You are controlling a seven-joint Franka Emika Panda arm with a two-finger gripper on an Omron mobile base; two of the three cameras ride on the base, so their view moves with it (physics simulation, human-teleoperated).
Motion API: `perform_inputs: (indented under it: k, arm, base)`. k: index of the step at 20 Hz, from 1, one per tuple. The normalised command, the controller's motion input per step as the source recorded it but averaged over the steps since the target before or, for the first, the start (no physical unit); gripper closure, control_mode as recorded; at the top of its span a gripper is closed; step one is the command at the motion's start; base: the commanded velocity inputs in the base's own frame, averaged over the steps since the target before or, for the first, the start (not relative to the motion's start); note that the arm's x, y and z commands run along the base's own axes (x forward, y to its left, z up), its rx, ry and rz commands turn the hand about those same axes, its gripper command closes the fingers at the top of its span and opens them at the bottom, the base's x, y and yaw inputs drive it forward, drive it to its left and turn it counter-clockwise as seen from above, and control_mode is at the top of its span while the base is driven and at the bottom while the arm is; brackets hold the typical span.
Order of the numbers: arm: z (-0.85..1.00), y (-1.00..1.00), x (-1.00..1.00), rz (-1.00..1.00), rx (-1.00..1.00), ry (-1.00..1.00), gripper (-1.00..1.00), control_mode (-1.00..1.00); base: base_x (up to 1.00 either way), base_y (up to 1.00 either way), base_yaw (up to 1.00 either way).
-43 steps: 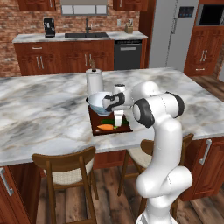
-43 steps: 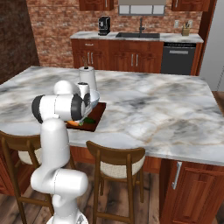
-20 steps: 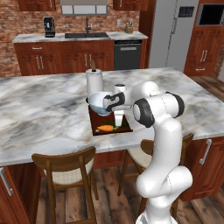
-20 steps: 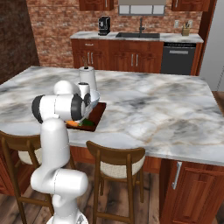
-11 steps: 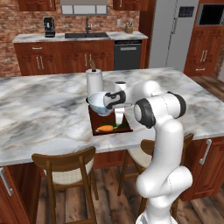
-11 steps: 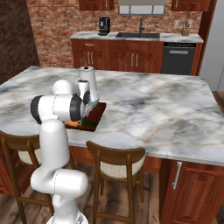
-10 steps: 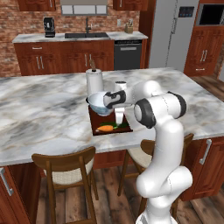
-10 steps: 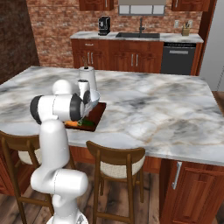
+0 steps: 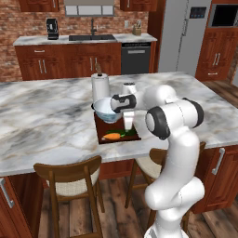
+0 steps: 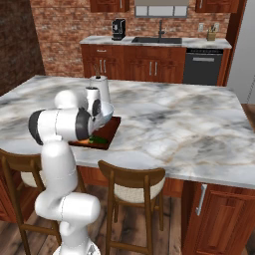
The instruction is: Place the two vegetables and bowl onto the tray for setting up a vegetable dip station.
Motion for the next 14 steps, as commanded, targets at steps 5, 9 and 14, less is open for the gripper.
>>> perform_inputs:
  k: [5,9,14]
  arm:
    - [0.21,0.0,-0.39,0.19,-0.03,-0.01,-1.0,-1.0]
    - [0.17,0.0,-0.42,0.23,-0.03,0.0,-1.0,-1.0]
    - [0.19,0.04,-0.44,0.23,0.0,0.0,-1.0,-1.0]
  base:
    - [0.0,0.0,0.0]
    - [0.0,0.0,0.0]
    - [0.0,0.0,0.0]
